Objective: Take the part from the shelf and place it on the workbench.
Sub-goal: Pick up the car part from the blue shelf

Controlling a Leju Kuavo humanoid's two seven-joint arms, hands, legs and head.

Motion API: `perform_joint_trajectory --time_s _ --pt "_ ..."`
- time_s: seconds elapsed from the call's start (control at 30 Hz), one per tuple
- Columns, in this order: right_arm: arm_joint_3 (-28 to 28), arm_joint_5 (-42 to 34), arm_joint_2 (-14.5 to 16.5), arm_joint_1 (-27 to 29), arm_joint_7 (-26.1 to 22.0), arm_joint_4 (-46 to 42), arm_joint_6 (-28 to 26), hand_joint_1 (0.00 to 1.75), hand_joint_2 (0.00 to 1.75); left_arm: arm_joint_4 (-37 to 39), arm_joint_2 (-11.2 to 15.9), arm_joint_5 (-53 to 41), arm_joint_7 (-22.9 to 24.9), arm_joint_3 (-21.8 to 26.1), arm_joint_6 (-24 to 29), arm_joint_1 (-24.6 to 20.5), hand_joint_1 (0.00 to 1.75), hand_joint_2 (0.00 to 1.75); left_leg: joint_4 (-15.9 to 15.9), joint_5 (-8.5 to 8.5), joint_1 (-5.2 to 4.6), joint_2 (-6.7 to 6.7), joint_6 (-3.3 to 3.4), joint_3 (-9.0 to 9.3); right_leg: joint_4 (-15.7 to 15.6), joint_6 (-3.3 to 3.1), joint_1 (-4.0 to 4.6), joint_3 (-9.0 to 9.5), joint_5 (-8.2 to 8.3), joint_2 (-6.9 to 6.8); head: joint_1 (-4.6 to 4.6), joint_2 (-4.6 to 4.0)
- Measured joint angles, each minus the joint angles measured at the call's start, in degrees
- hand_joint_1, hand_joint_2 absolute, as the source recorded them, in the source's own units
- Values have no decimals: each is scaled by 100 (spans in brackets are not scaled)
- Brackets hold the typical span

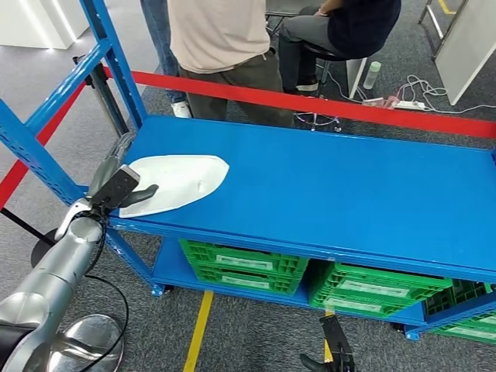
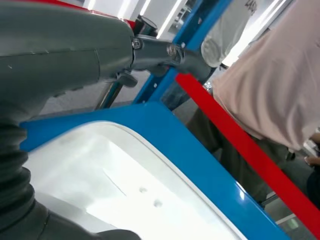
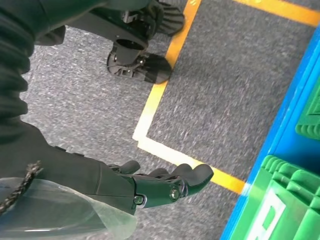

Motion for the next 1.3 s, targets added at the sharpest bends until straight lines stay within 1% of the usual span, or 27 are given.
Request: perform_joint_trajectory --time_s 0.03,0.07,0.1,0.17,0.2,0.23,0.27,0.33,0.37,0.4,0.43,0.5,0.53,0.57,0.6,0.67,0.7,0.73,0.77,0.83,0.87,0.9,0.97,1.03,1.1,1.17,1.3 --pt "0 3 0 -5 28 0 -49 0 175 1 -5 0 0 -3 -30 -8 0 175 -22 14 8 3 37 8 48 28 -3 -33 -47 -2 2 0" --pt "0 7 0 -12 51 0 -82 0 175 2 -13 1 0 -5 -63 -19 0 175 -43 27 19 6 73 16 195 51 -3 -108 -147 -2 10 1" --pt "0 10 0 -18 65 0 -102 0 175 3 -21 4 0 -8 -98 -28 0 175 -58 35 27 11 101 23 465 67 -5 -244 -300 -2 16 1" --pt "0 13 0 -12 81 0 -118 0 175 14 -31 14 0 -10 -166 -35 0 175 -55 31 17 15 127 17 1244 83 -3 -607 -644 -1 29 1" --pt "0 10 0 -1 86 0 -122 0 175 23 -34 19 0 -12 -191 -32 0 175 -54 29 12 14 132 15 1539 88 -3 -754 -729 -1 28 1" --pt "0 6 0 9 88 0 -125 0 175 31 -38 23 0 -14 -215 -30 0 175 -51 29 8 10 135 14 1642 88 -2 -810 -709 -1 31 1" --pt "0 -1 0 12 88 0 -129 0 175 37 -42 29 0 -17 -242 -30 0 175 -47 26 7 6 133 16 1493 82 -2 -744 -572 -1 31 1" --pt "0 -17 0 0 77 0 -142 0 175 40 -44 44 0 -21 -295 -35 0 175 -29 11 5 1 117 22 739 54 -2 -381 -189 -3 31 -1" --pt "0 -22 0 -10 67 0 -150 0 175 41 -43 51 0 -22 -315 -42 0 175 -9 0 -8 0 99 13 369 40 0 -187 -70 -2 30 -1" --pt "0 -25 0 -17 55 0 -155 0 175 42 -41 56 -1 -23 -329 -48 0 175 6 -6 -19 0 76 1 144 27 2 -64 -22 1 28 -1" --pt "0 -25 0 -19 41 0 -159 0 175 43 -38 60 -1 -23 -337 -52 0 175 16 -8 -29 0 52 -12 46 13 7 -5 -33 5 27 -1" --pt "-1 -23 -1 -17 24 0 -165 0 175 46 -38 65 -2 -28 -352 -56 0 175 18 -8 -31 -1 4 -23 34 -31 6 10 -32 11 28 0" --pt "-2 -24 -1 -18 17 0 -168 0 175 46 -38 67 -2 -33 -357 -57 0 175 47 -41 -24 0 -25 -32 25 -61 -1 13 -25 13 27 -1" --pt "-2 -26 -1 -24 11 0 -169 0 175 46 -38 70 -2 -40 -364 -63 0 175 151 -120 -17 0 -59 -71 15 -93 -13 19 -16 13 15 -1" --pt "-2 -28 0 -28 8 0 -169 0 175 46 -34 73 -2 -46 -375 -69 0 175 372 -258 -9 1 -93 -163 5 -118 -25 28 -10 13 4 -1" --pt "-2 -33 0 -25 3 0 -169 0 175 51 -29 82 -2 -55 -403 -70 0 175 1111 -615 8 1 -146 -495 6 -144 -27 34 -16 14 -14 0" --pt "-2 -34 0 -20 2 0 -169 0 175 58 -28 86 -2 -59 -415 -60 0 175 1453 -733 15 2 -160 -662 8 -149 -27 39 -20 14 -11 0" --pt "-2 -35 0 -16 1 0 -169 0 175 65 -28 89 -2 -64 -422 -49 0 175 1633 -744 19 2 -164 -758 10 -151 -27 45 -25 15 -13 0" --pt "-2 -38 0 -15 -1 0 -167 0 175 71 -28 91 -3 -69 -423 -41 0 175 1621 -658 22 2 -160 -765 12 -150 -26 53 -31 16 -13 0" --pt "-2 -43 0 -15 -3 0 -164 0 175 75 -28 94 -4 -76 -423 -38 0 175 1400 -448 22 2 -147 -677 13 -144 -26 68 -40 18 -15 1" --pt "-2 -46 0 -15 -4 0 -162 0 175 75 -28 95 -4 -78 -422 -40 0 175 1315 -389 22 2 -143 -640 14 -141 -26 72 -42 19 -14 1" --pt "-2 -47 0 -15 -4 0 -162 0 175 75 -28 95 -4 -78 -422 -40 0 175 1286 -371 22 2 -141 -627 14 -141 -26 73 -43 19 -14 1" --pt "-2 -69 -1 -19 -3 0 -166 0 175 75 -29 98 -5 -97 -423 -55 0 175 618 -150 13 -4 -110 -329 26 -134 -4 71 -68 26 1 0" --pt "-2 -72 -2 -20 18 0 -206 0 87 76 -31 101 -7 -120 -425 -68 0 175 -5 42 -4 -11 -77 -52 23 -119 14 72 -87 30 13 -1" --pt "6 1 -1 -22 117 0 -361 0 0 78 -32 101 -6 -126 -426 -68 0 175 -5 39 -15 -14 -60 -53 -6 -98 5 84 -74 28 11 -1" --pt "16 60 -1 -26 272 0 -456 0 0 78 -41 95 -4 -130 -432 -70 0 175 -4 41 -20 -14 -39 -55 -29 -77 1 93 -62 27 11 -1" --pt "16 -4 -5 -33 355 0 -265 0 0 96 -76 72 10 -140 -444 -90 0 175 -1 44 -28 -12 -17 -60 -47 -39 -5 97 -43 29 10 -1"
